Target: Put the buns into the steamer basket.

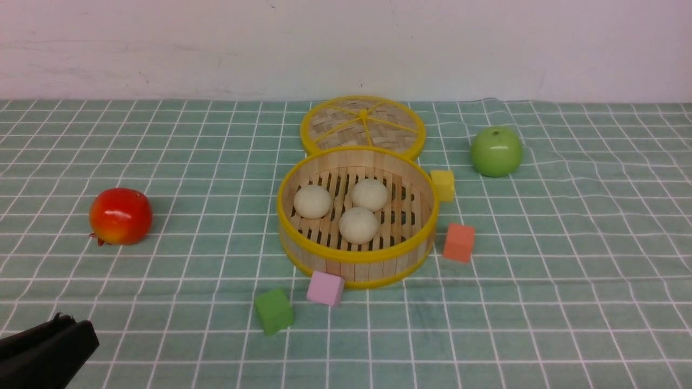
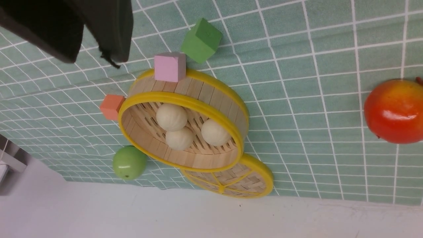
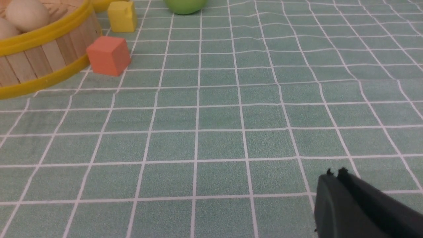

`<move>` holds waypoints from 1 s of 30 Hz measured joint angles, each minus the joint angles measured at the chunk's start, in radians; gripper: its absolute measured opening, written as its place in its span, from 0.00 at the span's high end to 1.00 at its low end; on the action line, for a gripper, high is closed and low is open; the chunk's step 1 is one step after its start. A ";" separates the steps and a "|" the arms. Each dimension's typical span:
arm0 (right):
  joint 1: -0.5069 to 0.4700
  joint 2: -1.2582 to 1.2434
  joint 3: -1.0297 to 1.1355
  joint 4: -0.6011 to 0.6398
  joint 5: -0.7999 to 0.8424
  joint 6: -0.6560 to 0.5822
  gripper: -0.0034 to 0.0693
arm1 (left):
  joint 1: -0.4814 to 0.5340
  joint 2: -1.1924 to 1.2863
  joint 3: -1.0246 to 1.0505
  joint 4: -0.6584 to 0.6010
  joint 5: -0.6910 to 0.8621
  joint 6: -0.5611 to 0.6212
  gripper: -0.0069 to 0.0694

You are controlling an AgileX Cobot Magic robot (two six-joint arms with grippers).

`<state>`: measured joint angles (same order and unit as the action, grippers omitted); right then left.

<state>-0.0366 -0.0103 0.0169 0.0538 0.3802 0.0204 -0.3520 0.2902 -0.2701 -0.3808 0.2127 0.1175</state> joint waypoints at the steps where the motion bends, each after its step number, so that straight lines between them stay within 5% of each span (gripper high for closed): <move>1: 0.000 0.000 0.000 0.000 0.000 0.000 0.96 | 0.000 0.000 0.000 0.000 0.000 0.000 0.72; 11: 0.000 0.000 0.000 0.000 0.000 0.000 0.95 | 0.008 -0.024 0.026 0.088 -0.066 0.000 0.72; 17: 0.000 0.000 0.000 0.000 0.000 0.000 0.94 | 0.211 -0.182 0.147 0.159 -0.213 -0.096 0.84; 19: 0.000 0.000 0.000 0.000 0.000 0.000 0.94 | 0.262 -0.244 0.195 0.182 -0.180 -0.117 0.92; 26: 0.000 0.000 0.000 0.000 0.001 0.000 0.92 | 0.318 -0.300 0.300 0.245 0.127 -0.159 0.93; 30: 0.000 0.000 0.000 0.000 0.001 0.000 0.92 | 0.318 -0.300 0.301 0.258 0.175 -0.208 0.93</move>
<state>-0.0366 -0.0103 0.0169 0.0540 0.3810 0.0204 -0.0344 -0.0098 0.0308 -0.1227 0.3881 -0.0901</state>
